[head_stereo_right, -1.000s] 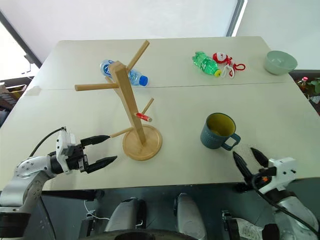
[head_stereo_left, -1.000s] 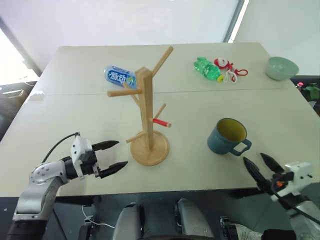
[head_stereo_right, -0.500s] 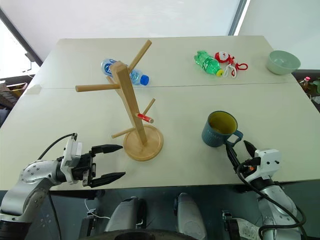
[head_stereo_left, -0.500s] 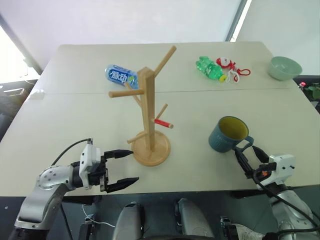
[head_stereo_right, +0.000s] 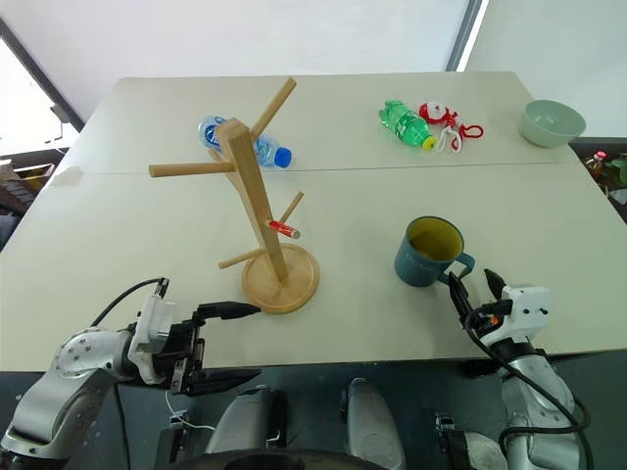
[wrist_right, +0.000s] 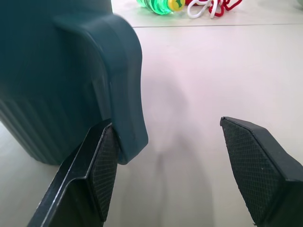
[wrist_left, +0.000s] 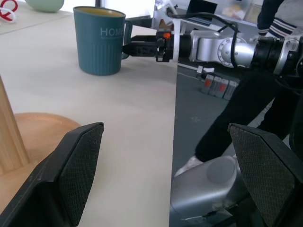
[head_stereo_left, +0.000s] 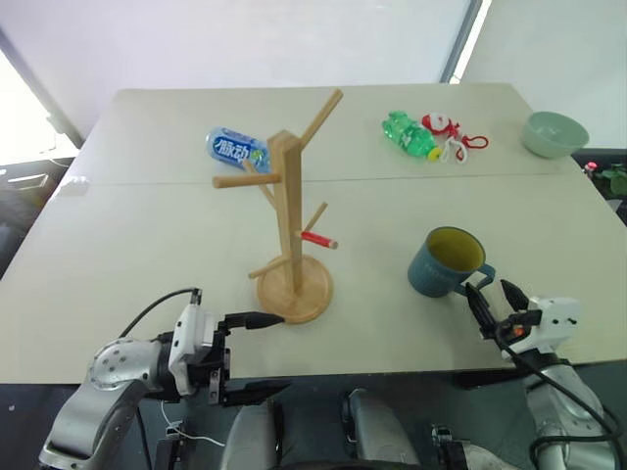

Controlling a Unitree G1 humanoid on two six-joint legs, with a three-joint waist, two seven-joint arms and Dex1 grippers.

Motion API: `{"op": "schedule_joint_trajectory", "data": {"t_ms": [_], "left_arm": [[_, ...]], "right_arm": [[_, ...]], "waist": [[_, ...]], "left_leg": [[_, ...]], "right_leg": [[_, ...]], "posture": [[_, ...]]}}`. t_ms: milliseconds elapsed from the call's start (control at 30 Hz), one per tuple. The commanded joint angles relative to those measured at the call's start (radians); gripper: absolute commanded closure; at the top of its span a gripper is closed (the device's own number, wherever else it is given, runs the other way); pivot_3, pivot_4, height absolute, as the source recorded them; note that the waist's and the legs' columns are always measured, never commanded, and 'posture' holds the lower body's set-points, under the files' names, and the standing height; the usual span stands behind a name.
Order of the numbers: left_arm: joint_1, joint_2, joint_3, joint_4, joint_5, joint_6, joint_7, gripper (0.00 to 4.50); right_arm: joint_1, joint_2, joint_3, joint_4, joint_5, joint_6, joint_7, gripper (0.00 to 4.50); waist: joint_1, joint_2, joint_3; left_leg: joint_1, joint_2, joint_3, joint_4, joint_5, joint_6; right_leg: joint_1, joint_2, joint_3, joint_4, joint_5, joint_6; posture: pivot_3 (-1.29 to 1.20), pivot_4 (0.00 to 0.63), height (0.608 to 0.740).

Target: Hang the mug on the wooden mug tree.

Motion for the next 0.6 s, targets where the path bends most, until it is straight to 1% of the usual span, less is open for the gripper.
{"op": "schedule_joint_trajectory", "data": {"t_ms": [33, 67, 133, 167, 233, 267, 333, 533, 600], "left_arm": [[-0.01, 0.0, -0.008, -0.05, -0.013, -0.003, 0.018, 0.0], [-0.013, 0.0, -0.009, -0.052, -0.013, -0.004, 0.023, 0.0], [-0.018, 0.002, -0.01, -0.055, -0.016, 0.0, 0.032, 0.0], [-0.022, 0.004, -0.01, -0.056, -0.017, 0.003, 0.036, 0.0], [-0.029, 0.006, -0.009, -0.056, -0.02, 0.006, 0.044, 0.0], [-0.032, 0.007, -0.009, -0.056, -0.021, 0.008, 0.047, 0.0], [-0.04, 0.008, -0.007, -0.053, -0.022, 0.01, 0.053, 0.0], [-0.058, 0.008, 0.0, -0.049, -0.023, 0.022, 0.069, 0.0], [-0.062, 0.011, 0.009, -0.043, -0.028, 0.028, 0.078, 0.0]], "right_arm": [[-0.018, 0.01, 0.0, 0.01, -0.011, -0.022, -0.015, 1.09], [-0.022, 0.014, 0.002, 0.015, -0.011, -0.023, -0.016, 1.09], [-0.031, 0.018, 0.008, 0.021, -0.006, -0.025, -0.008, 1.62], [-0.036, 0.019, 0.013, 0.019, -0.001, -0.023, -0.002, 1.99], [-0.044, 0.017, 0.022, 0.012, 0.003, -0.024, 0.009, 2.97], [-0.047, 0.016, 0.024, 0.008, 0.003, -0.024, 0.011, 3.56], [-0.053, 0.015, 0.028, -0.01, 0.006, -0.02, 0.014, 4.46], [-0.054, -0.011, 0.047, -0.095, -0.009, -0.006, 0.016, 4.46], [-0.044, -0.048, 0.058, -0.14, -0.048, -0.006, 0.029, 4.46]], "waist": [[0.0, 0.0, 0.0], [-0.001, 0.0, 0.0], [-0.001, 0.0, 0.0], [-0.001, 0.0, 0.0], [-0.002, 0.0, 0.0], [-0.001, 0.0, 0.0], [-0.001, 0.0, 0.0], [-0.001, 0.0, 0.0], [-0.001, 0.0, 0.0]], "left_leg": [[0.001, 0.0, 0.0, 0.0, 0.0, 0.0], [0.001, 0.0, 0.0, 0.0, 0.0, 0.0], [0.003, 0.0, 0.0, 0.0, 0.0, 0.0], [0.003, 0.0, 0.0, 0.0, 0.0, 0.0], [0.004, 0.001, 0.0, 0.0, 0.0, 0.0], [0.004, 0.001, 0.0, 0.0, 0.0, 0.0], [0.004, 0.001, 0.0, 0.0, 0.0, 0.0], [0.004, 0.001, 0.0, 0.0, 0.0, 0.0], [0.004, 0.001, 0.0, 0.0, 0.0, 0.0]], "right_leg": [[0.001, 0.001, 0.0, 0.0, 0.0, 0.0], [0.001, 0.001, 0.001, 0.0, 0.0, 0.0], [0.002, 0.001, 0.001, 0.001, 0.0, 0.0], [0.003, 0.002, 0.001, 0.001, 0.0, 0.0], [0.003, 0.002, 0.002, 0.001, 0.0, 0.0], [0.003, 0.003, 0.002, 0.002, 0.0, 0.0], [0.003, 0.003, 0.002, 0.002, 0.0, 0.0], [0.003, 0.003, 0.002, 0.002, 0.0, 0.0], [0.003, 0.003, 0.002, 0.002, 0.0, 0.0]], "posture": [[0.0, 0.15, 0.74], [0.0, 0.15, 0.74], [0.0, 0.15, 0.74], [0.0, 0.15, 0.74], [0.0, 0.15, 0.74], [0.0, 0.15, 0.74], [0.0, 0.15, 0.74], [0.0, 0.15, 0.74], [0.0, 0.15, 0.74]]}}
